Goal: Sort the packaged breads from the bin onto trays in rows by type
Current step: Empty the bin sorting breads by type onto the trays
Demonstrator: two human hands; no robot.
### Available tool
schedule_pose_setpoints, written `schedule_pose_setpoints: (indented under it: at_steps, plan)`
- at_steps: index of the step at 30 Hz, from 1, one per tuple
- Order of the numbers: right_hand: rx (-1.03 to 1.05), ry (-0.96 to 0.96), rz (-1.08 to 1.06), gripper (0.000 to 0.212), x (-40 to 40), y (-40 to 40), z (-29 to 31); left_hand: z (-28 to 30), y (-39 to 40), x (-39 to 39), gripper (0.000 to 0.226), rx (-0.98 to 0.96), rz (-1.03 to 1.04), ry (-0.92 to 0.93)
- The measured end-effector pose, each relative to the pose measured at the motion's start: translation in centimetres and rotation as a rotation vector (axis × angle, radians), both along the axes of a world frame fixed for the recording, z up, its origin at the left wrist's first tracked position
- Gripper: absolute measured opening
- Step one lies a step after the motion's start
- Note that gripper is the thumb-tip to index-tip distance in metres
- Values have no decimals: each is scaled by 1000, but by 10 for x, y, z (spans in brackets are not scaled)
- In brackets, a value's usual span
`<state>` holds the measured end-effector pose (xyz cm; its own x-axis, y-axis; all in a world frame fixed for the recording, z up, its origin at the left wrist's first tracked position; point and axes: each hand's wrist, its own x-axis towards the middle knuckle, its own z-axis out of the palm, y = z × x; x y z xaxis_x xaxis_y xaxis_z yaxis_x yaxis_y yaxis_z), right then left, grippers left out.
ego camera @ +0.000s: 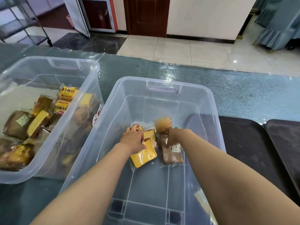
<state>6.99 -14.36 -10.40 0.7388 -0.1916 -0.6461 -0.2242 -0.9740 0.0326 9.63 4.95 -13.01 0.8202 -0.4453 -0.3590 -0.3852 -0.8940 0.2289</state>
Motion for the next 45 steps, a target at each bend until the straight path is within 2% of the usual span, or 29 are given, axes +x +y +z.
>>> schedule_pose_setpoints:
  at_steps: [2,6,10,15,18,22,28,32,38,42,45]
  plan:
    - [0,-17,-6,95,0,0,-3,1,1,1,58,35,-13,12]
    - [-20,-8,-5,105,2,0,-6,3,-2,2,46,72,-44,-77]
    - [-67,85,44,93,3,1,-3,-1,-3,-1,33,-30,-5,-48]
    - [-111,37,49,93,7,-4,6,0,-7,-6,37,-35,-25,-58]
    - [-56,129,59,72,7,-6,18,7,-10,-5,37,-42,-50,11]
    - [-116,127,158,50,-1,0,36,21,-16,-6,34,-67,-117,118]
    - [-66,27,91,36,-8,8,88,54,-20,2,37,-29,-159,178]
    - [72,-139,-29,40,-23,3,141,86,-14,7,36,-47,-171,160]
    - [77,-581,-33,41,-75,-16,194,145,-12,-15,45,-224,-83,-59]
    - [224,-746,-118,51,-111,-49,212,180,-29,-45,38,-320,-33,-249]
    - [365,-833,-198,61,-138,-82,216,200,-55,-75,34,-351,-60,-461]
